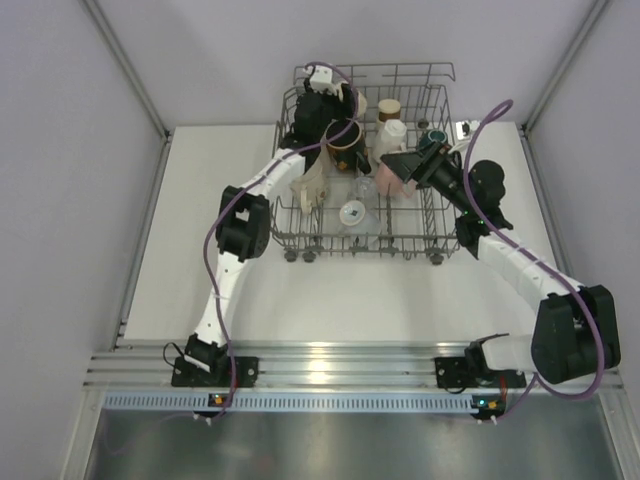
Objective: Load the cups into the dish rack
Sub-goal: Place the cup upside down on the dish rack
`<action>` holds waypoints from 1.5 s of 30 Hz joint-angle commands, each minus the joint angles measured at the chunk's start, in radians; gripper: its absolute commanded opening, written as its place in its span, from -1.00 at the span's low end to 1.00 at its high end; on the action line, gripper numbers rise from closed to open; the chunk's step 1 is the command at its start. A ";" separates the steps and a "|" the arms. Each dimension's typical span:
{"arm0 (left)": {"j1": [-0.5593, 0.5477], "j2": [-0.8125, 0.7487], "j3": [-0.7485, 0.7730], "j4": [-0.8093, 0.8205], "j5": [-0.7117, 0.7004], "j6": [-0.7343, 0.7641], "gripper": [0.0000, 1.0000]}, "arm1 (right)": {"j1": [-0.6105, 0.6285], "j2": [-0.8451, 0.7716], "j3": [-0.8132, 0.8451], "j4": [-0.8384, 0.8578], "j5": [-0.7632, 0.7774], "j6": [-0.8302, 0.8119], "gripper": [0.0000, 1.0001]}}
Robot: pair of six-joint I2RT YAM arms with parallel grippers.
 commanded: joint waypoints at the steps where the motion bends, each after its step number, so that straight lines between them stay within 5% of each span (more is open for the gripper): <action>1: -0.009 0.006 0.054 0.160 -0.049 0.085 -1.00 | -0.004 0.011 0.029 0.004 -0.005 -0.037 0.47; 28: -0.026 0.188 0.134 0.326 -0.064 0.209 -0.98 | -0.029 0.085 0.060 0.013 -0.052 0.002 0.47; 36: -0.033 0.161 0.065 0.364 -0.045 0.203 -0.30 | -0.053 0.105 0.060 0.040 -0.074 0.053 0.48; 45: -0.036 0.167 0.054 0.373 -0.032 0.188 -0.10 | -0.078 0.094 0.060 0.063 -0.106 0.108 0.50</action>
